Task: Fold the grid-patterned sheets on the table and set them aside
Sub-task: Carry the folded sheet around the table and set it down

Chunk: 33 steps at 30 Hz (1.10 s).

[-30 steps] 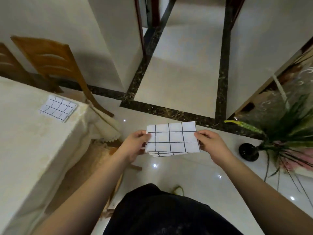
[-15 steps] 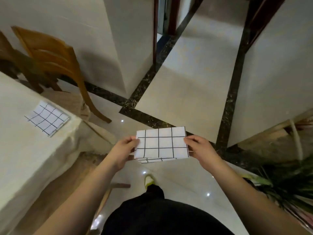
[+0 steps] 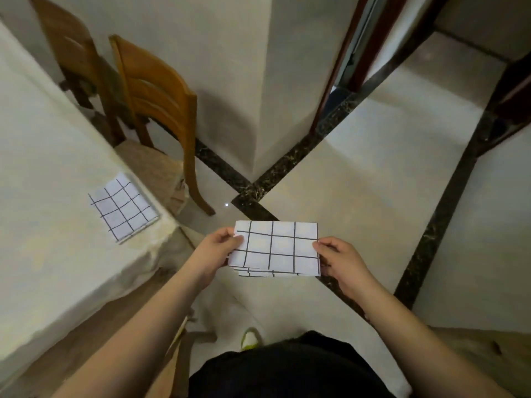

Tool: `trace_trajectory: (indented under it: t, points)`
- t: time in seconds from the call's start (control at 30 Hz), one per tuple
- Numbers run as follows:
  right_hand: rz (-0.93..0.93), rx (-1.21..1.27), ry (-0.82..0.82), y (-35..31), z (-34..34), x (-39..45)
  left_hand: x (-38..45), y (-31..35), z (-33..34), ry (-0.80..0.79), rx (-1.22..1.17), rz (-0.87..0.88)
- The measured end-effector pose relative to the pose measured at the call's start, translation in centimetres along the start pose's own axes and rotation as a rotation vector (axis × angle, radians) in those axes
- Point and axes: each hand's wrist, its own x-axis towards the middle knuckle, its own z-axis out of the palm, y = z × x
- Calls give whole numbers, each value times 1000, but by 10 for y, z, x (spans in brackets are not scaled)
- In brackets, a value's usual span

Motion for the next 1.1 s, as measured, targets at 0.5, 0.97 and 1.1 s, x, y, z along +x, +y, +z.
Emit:
trace_trajectory:
  t: [0.5,0.97,1.1]
  points:
    - [52,-358,-425,-86,141,153,40,29,-82,456,-275,2]
    - [-92,-756,-892,-146,303,246,54,46,-114,936,-545,-35]
    - [-117,-856,-966,-144,354,255,57,37,-125,1037,-603,-27]
